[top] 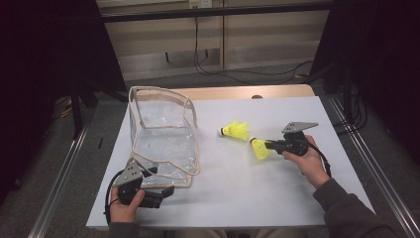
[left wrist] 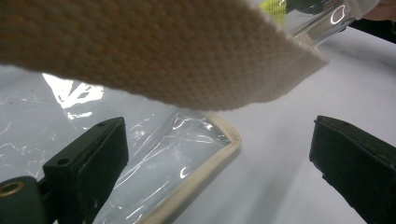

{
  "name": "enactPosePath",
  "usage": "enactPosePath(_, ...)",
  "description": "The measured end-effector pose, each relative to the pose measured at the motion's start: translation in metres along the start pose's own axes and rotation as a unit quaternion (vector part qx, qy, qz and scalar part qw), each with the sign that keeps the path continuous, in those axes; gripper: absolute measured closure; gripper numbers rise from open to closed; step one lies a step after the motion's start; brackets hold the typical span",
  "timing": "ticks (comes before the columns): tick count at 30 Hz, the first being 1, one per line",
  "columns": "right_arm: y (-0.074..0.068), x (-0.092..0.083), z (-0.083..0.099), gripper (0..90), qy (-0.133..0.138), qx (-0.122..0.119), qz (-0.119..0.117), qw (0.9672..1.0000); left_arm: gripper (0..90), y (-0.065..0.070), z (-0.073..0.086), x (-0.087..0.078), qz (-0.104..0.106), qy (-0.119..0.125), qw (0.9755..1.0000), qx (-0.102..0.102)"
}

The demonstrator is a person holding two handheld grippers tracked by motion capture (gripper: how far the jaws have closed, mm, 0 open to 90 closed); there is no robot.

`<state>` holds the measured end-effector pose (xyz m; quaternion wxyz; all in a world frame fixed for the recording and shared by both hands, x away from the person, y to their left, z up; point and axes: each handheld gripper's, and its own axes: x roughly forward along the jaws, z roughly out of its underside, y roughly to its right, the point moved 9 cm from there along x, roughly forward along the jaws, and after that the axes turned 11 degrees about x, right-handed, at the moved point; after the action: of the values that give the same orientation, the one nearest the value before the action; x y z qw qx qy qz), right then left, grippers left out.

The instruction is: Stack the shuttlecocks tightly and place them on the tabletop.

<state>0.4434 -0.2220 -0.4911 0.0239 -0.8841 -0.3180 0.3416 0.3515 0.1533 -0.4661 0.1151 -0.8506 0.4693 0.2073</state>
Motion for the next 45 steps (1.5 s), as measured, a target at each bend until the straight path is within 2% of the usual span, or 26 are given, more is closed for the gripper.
enactPosePath(9, 0.008, 0.004, 0.002, 89.1, -0.002, 0.006, 0.012, 0.9999, 4.5, 0.000, 0.000, 0.000, -0.001, 0.000, 1.0000, 0.001)
enactPosePath(29, 0.010, 0.015, 0.003, 87.2, -0.004, 0.003, 0.018, 0.9998, 4.4, 0.000, 0.000, 0.000, -0.001, -0.001, 1.0000, 0.002)
enactPosePath(35, 0.014, 0.013, 0.001, 78.7, 0.000, 0.005, 0.031, 0.9995, 4.4, 0.000, 0.000, 0.000, -0.001, -0.001, 1.0000, 0.002)
enactPosePath(43, 0.019, 0.008, 0.001, 66.0, 0.004, 0.018, 0.047, 0.9987, 4.4, 0.000, 0.000, 0.000, -0.001, -0.001, 1.0000, 0.001)
enactPosePath(45, 0.018, 0.006, 0.000, 62.7, 0.006, 0.026, 0.044, 0.9987, 4.4, 0.000, 0.000, 0.000, -0.002, -0.002, 1.0000, 0.001)
